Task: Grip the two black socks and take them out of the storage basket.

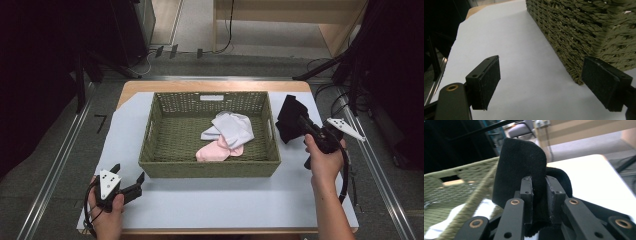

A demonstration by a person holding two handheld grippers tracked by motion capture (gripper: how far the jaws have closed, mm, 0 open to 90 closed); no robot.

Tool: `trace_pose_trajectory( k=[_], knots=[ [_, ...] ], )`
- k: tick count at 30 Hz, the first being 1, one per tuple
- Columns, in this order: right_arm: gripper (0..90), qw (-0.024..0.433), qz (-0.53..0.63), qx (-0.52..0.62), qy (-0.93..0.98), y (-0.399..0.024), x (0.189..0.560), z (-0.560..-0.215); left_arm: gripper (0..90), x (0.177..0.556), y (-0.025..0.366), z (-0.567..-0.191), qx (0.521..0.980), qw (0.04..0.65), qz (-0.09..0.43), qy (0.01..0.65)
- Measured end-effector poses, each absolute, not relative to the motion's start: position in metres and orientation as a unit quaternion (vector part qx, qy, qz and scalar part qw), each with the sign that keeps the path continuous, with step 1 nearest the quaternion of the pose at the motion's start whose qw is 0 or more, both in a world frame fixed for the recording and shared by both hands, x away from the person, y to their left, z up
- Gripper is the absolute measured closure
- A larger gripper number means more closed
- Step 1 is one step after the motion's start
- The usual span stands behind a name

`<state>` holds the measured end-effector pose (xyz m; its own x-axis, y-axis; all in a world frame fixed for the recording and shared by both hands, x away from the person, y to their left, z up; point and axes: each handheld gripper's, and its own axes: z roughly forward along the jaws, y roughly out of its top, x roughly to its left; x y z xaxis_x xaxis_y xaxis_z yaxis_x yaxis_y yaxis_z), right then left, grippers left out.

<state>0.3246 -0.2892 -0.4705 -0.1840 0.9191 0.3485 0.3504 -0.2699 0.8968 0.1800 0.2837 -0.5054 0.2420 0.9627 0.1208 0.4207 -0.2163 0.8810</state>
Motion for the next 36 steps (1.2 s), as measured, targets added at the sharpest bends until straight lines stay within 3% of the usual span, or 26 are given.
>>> trace_pose_trajectory(
  k=[6,11,19,36],
  knots=[
    [78.0,0.29,0.505,0.586,0.564,-0.297,0.323,-0.486,17.1,0.18,0.283,-0.505,0.692,0.377,0.36,0.5],
    [77.0,0.286,0.492,0.596,0.567,-0.301,0.322,-0.5,17.1,0.18,0.283,-0.505,0.692,0.377,0.361,0.5],
    [50.3,0.298,0.479,0.601,0.566,-0.304,0.317,-0.505,17.1,0.18,0.283,-0.506,0.691,0.378,0.361,0.499],
    [40.2,0.3,0.484,0.601,0.561,-0.332,0.277,-0.524,17.1,0.179,0.282,-0.506,0.691,0.377,0.365,0.497]
  ],
)
